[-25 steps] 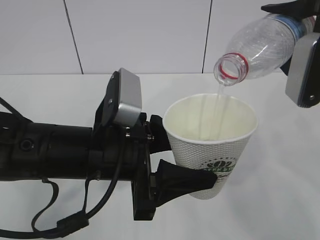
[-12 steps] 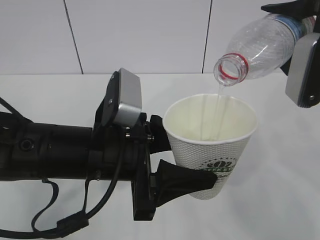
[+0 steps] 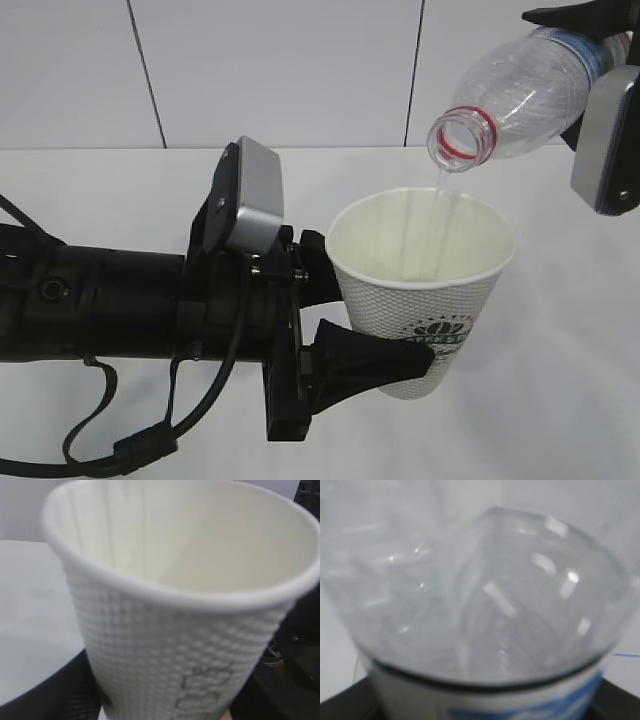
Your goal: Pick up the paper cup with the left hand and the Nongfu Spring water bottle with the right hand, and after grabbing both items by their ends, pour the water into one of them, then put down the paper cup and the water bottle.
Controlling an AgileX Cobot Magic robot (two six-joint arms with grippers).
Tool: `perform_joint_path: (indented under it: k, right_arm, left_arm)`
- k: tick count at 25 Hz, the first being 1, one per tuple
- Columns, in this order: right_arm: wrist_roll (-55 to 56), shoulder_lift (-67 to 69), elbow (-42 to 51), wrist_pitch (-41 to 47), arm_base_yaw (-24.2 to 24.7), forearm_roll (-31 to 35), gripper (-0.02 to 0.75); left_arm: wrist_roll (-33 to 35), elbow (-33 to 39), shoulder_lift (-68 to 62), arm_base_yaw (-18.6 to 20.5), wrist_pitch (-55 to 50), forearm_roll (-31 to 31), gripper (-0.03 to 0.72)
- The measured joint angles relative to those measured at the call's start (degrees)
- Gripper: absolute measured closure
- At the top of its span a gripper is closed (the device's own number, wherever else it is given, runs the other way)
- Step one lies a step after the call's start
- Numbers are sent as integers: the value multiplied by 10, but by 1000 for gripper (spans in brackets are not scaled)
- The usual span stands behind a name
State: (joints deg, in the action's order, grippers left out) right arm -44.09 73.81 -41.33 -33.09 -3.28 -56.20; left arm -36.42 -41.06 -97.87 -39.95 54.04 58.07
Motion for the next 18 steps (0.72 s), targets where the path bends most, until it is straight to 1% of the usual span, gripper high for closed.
perform_joint_path:
  k: [18]
  right_arm:
    - [0,0,0,0,0,0,259]
  left_arm:
    - [0,0,0,0,0,0,185]
